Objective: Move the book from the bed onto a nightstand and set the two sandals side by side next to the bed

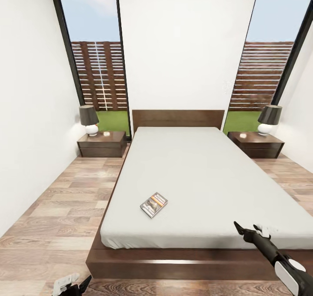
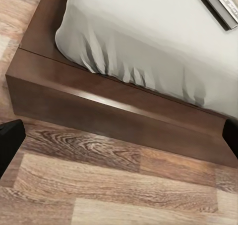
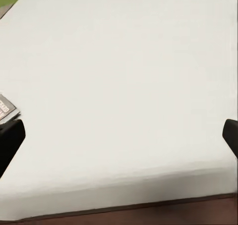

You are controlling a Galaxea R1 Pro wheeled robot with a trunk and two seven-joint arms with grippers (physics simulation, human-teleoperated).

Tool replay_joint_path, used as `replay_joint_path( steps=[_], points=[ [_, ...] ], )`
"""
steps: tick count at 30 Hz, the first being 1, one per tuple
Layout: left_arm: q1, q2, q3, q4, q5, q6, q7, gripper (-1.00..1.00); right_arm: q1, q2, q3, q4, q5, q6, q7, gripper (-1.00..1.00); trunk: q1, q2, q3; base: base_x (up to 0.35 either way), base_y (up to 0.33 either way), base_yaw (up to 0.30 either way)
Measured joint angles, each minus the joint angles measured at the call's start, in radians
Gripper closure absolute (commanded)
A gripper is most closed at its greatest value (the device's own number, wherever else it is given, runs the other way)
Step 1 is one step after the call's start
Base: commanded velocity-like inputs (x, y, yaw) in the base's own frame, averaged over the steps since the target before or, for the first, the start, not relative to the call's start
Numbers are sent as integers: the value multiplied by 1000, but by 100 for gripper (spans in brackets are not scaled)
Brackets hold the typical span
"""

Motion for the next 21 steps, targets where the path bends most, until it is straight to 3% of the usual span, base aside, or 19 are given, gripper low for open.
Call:
replay_joint_path(
  steps=[9, 13, 15, 16, 17, 18, 21],
  points=[
    [0, 2, -5, -22, 1, 1, -9, -100, 0, 1, -24, 1, 1, 0, -33, -100, 0, 0, 0, 0, 0, 0],
    [0, 1, -17, -180, 2, 16, -22, -100, 0, 2, -25, 1, 5, 1, -35, -100, 0, 0, 0, 0, 0, 0],
    [-1, 0, -65, -362, 6, 159, -106, -100, 0, 2, -26, 1, 7, 1, -36, -100, 0, 0, 0, 0, 0, 0],
    [-2, 0, -75, -400, 5, 202, -125, -100, 0, 2, -26, 1, 8, 1, -36, -100, 0, 0, 0, 0, 0, 0],
    [-4, -7, -99, -508, 3, 328, -165, -100, 0, 3, -26, 2, 8, 1, -36, -100, 0, 0, 0, 0, 0, 0],
    [-5, -11, -106, -557, 0, 376, -175, -100, 0, 3, -26, 2, 8, 1, -36, -100, 0, 0, 0, 0, 0, 0],
    [-11, -49, -137, -811, 3, 601, -203, -100, 0, 3, -25, 2, 9, 0, -36, -100, 0, 0, 0, 0, 0, 0]
  ],
)
